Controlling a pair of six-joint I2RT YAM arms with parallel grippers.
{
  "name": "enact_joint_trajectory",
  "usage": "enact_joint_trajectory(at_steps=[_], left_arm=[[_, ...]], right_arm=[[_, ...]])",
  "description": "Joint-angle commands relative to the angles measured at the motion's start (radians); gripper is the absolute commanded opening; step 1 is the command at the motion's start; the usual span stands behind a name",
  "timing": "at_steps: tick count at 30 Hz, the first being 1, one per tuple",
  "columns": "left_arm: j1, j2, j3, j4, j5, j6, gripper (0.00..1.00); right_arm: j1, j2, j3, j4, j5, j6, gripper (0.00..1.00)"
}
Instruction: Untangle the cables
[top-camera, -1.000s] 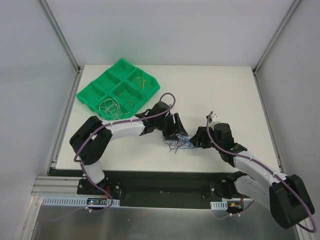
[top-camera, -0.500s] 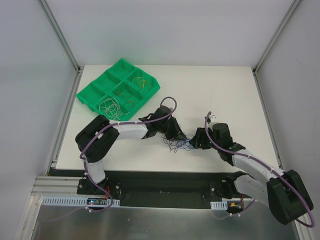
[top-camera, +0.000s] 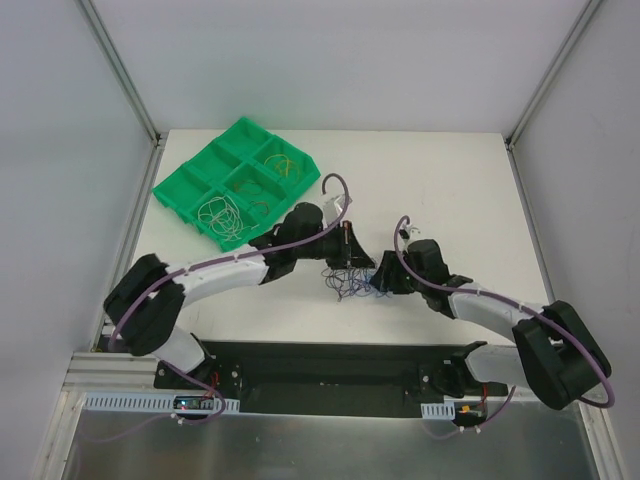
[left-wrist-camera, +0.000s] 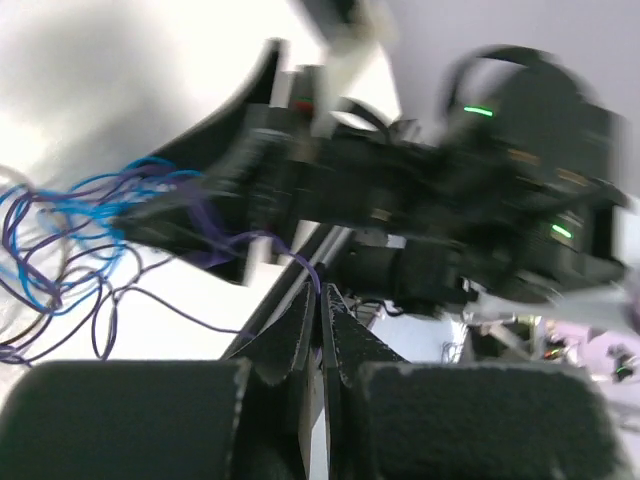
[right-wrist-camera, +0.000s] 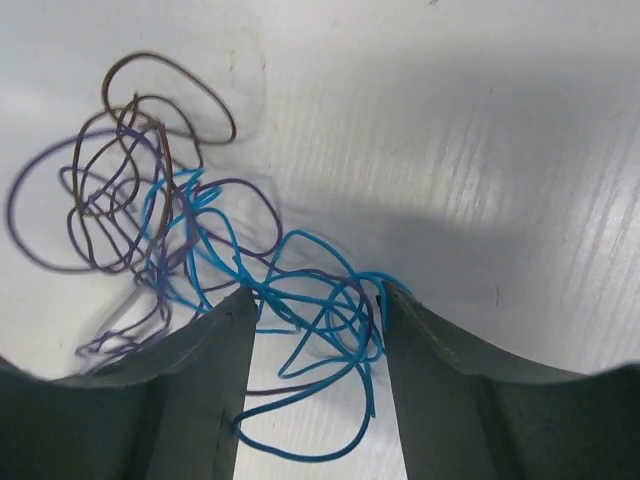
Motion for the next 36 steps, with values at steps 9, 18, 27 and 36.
enact_joint_trajectory(at_steps=[9,18,27,36], left_arm=[[-0.012,-0.526,0.365,-0.483,-0.208,0.761,0.00],[-0.012,-0.508,0.828,-0.797,-0.553,0.959,0.00],[-0.012,-0.473,1.060,-0.851,-0.695,1.033,0.00],[-0.012,-0.450,0.973,-0.876,-0.739,1.015,0.00]], right_arm=[[0.023,0.005,0.078,-0.212,0.536,0.172,0.37],[-0.080,-0.014,0.187,-0.404,0.662,0.125,0.34],[-0.219,-0.041,0.222,-0.441,0.608,0.038,0.43],[-0.227,-0.066,0.169,-0.318,0.446,-0.087,0.57]])
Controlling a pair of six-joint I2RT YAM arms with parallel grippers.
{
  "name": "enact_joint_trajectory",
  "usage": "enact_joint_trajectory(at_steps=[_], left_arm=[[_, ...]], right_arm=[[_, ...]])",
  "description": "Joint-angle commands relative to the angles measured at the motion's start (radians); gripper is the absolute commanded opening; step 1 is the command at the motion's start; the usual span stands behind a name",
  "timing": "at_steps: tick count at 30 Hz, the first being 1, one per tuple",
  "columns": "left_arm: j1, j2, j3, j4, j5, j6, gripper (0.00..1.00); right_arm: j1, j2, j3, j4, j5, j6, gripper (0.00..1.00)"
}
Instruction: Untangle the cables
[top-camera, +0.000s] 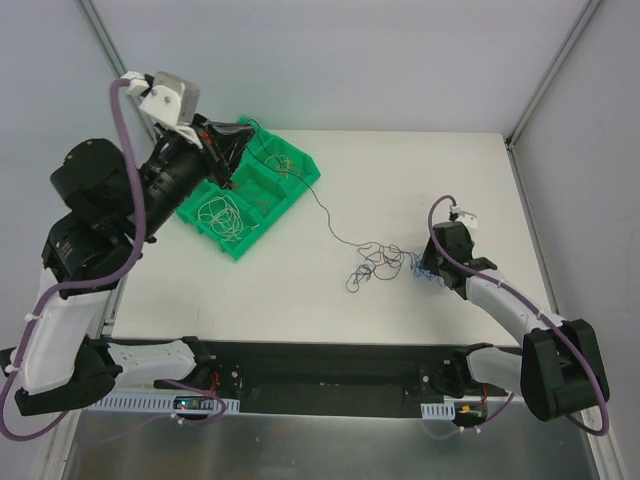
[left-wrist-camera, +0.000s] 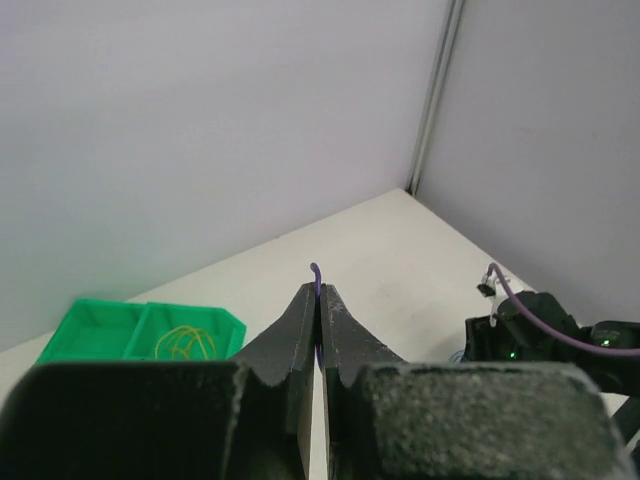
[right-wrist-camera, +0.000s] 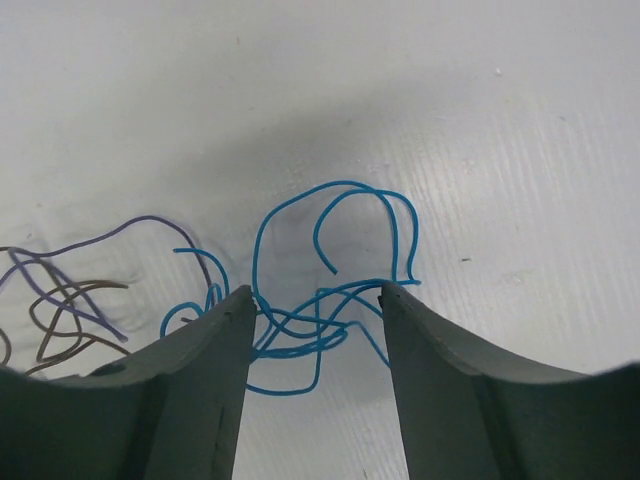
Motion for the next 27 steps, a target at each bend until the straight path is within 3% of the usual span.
enact_joint_trajectory(at_steps=[1,5,9,16,18,20,24,27], left_arm=[[-0.005,0.026,-0.033,-0.019,-0.061,0.017,0.00],[-0.003,0.030,-0.018,-0.021,-0.048,0.016,0.00],[-0.003,0.035,-0.021,-0.019,-0.031,0.017,0.00],[-0.003,0.044,-0.016,-0.021,-0.020,0.013,0.00],[-0.003,0.039,-0.015,-0.021,-0.014,0.014,0.00],[-0.003,0.033,-0.005,-0.021,-0.009,0.020,0.00],[-0.003,0.027,0.025,-0.021,0.003,0.028,0.00],[-0.003,0.024,0.041,-0.021,0.020,0.031,0.00]], right_arm=[[-0.005,-0.028,-0.027,0.083,-0.131,-0.082,0.59],[-0.002,-0.081,-0.047,0.099,-0.186,-0.112,0.67],[0.043,-0.274,-0.124,0.186,-0.208,-0.183,0.79],[0.110,-0.422,-0.156,0.299,-0.499,-0.254,0.84],[0.132,-0.401,-0.129,0.307,-0.643,-0.289,0.86],[0.184,-0.339,-0.070,0.248,-0.673,-0.321,0.86],[0.323,-0.241,-0.001,0.177,-0.410,-0.378,0.86],[0.345,-0.160,0.068,0.084,-0.201,-0.361,0.82]])
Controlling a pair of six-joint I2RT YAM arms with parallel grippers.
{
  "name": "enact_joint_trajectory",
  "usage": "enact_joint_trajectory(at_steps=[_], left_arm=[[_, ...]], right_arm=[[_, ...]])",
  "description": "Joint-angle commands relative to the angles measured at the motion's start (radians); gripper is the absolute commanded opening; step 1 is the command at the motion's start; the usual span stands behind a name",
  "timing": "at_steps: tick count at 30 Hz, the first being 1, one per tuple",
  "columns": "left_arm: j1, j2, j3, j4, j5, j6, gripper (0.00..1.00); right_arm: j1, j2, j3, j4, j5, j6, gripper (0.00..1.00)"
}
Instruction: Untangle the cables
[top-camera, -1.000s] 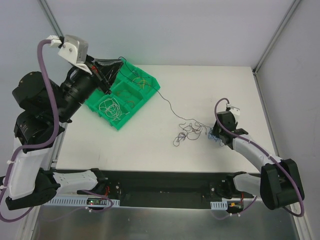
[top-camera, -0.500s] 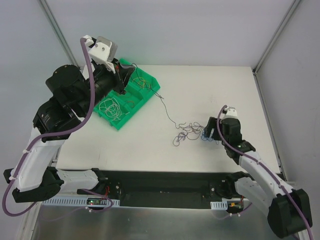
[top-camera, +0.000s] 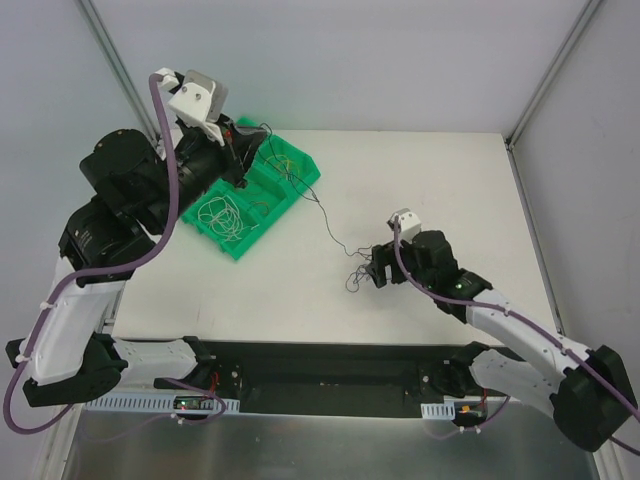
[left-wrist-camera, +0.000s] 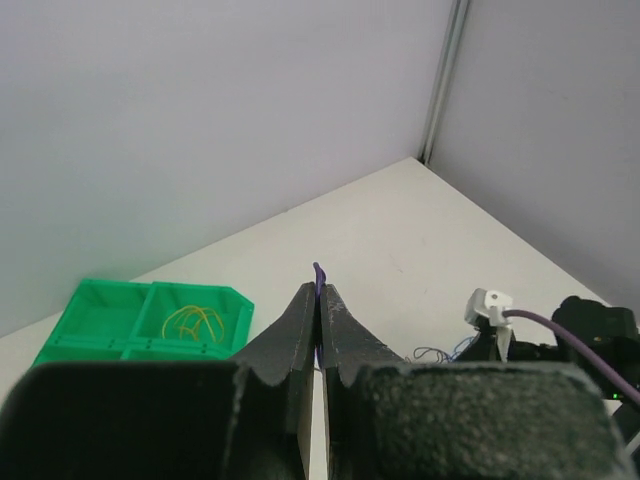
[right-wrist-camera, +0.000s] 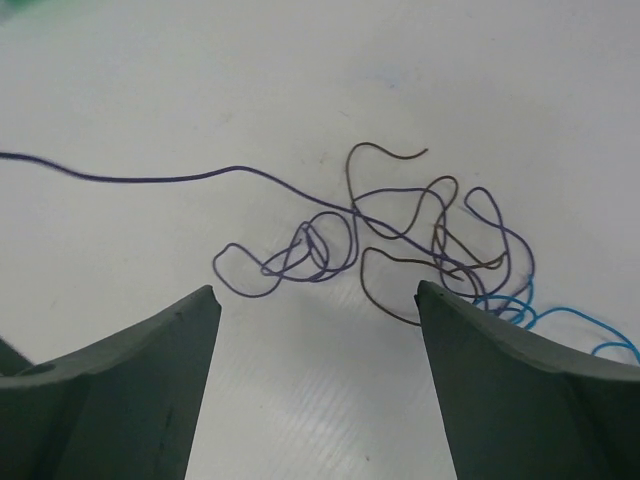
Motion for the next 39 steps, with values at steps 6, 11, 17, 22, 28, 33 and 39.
enact_joint_trajectory(at_steps=[6,11,17,22,28,33,39], left_arm=[[-0.003,-0.057,0.058,0.026,0.053,0.020,0.00],[-0.003,-0.063,0.081,0.026,0.084,0.013,0.00],[-0.003,-0.084,0.087,0.026,0.125,-0.010,0.00],[-0.003,-0.118,0.034,0.026,0.107,-0.023,0.00],[-0.003,-0.131,-0.046,0.028,0.058,-0.020,0.00],[-0.003,-0.124,-0.083,0.026,0.020,-0.011,0.00],[-0.003,-0.123,-0.086,0.031,0.017,-0.019,0.00]], right_arm=[[0.023,0.153,0.142,-0.135,0.370,0.016,0.69],[0.023,0.222,0.142,-0.086,0.374,0.037,0.68],[-0.008,0.292,0.187,-0.049,0.437,0.039,0.51],[-0.016,0.165,0.193,-0.051,0.503,0.030,0.23],[-0.036,-0.011,0.271,-0.149,0.597,-0.021,0.01],[-0.031,-0.158,0.459,-0.305,0.566,-0.055,0.01],[-0.078,-0.242,0.333,-0.244,0.525,-0.024,0.01]])
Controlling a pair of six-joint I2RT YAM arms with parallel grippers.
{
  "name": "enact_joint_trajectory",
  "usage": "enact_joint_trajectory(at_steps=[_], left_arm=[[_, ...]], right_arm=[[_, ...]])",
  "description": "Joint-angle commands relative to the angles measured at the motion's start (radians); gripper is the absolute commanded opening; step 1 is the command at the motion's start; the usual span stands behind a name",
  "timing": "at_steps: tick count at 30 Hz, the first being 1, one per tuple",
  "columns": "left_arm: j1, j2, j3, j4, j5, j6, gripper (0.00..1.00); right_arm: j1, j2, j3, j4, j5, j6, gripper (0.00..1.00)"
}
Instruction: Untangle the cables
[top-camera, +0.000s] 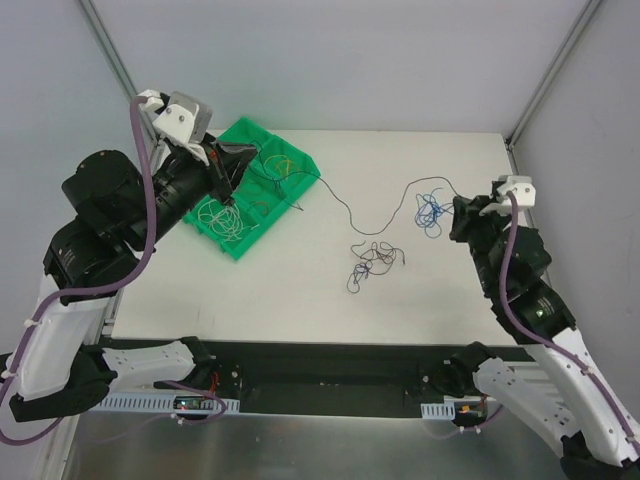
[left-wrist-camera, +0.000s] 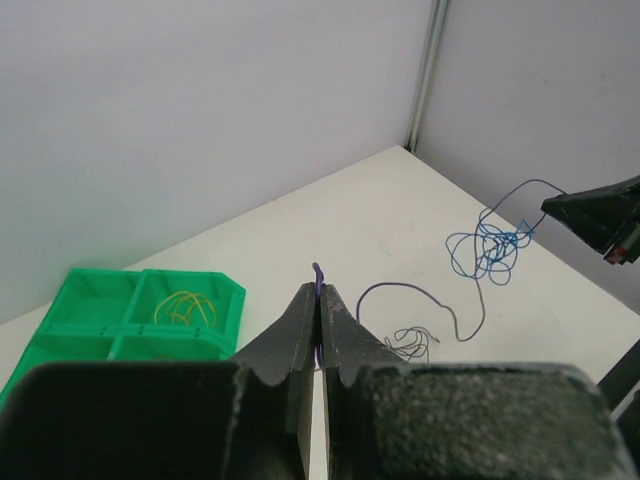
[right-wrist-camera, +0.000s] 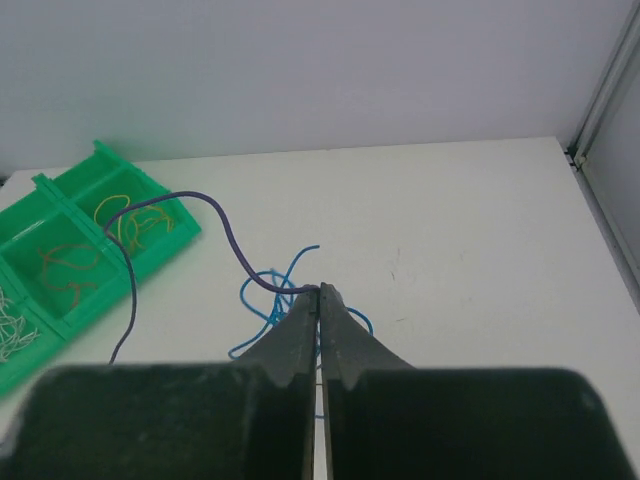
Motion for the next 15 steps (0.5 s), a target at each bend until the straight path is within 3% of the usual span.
enact_joint_trajectory(at_steps=[1,5,7,10,15], left_arm=[[-0.003,-0.012,0.003,0.037,-0.019,-0.008,0.00],[-0.005,-0.024,-0.001,0.036,-0.007,-0.019,0.00],[-0.003,-0.030,0.000,0.036,0.004,-0.024,0.00],[-0.003,-0.033,0.014,0.036,0.007,-0.019,0.00],[-0.005,-0.028,0.022,0.036,0.002,-0.022,0.00]], right_arm=[[-0.072,0.051,-0.111,-0.048,-0.031,0.039,0.01],[-0.174,0.205,-0.215,-0.071,-0.119,0.124,0.01],[-0.201,0.245,-0.131,-0.161,-0.153,0.127,0.01],[-0.194,0.165,0.019,-0.202,-0.206,0.097,0.01],[-0.192,0.027,0.087,-0.135,-0.350,0.119,0.01]])
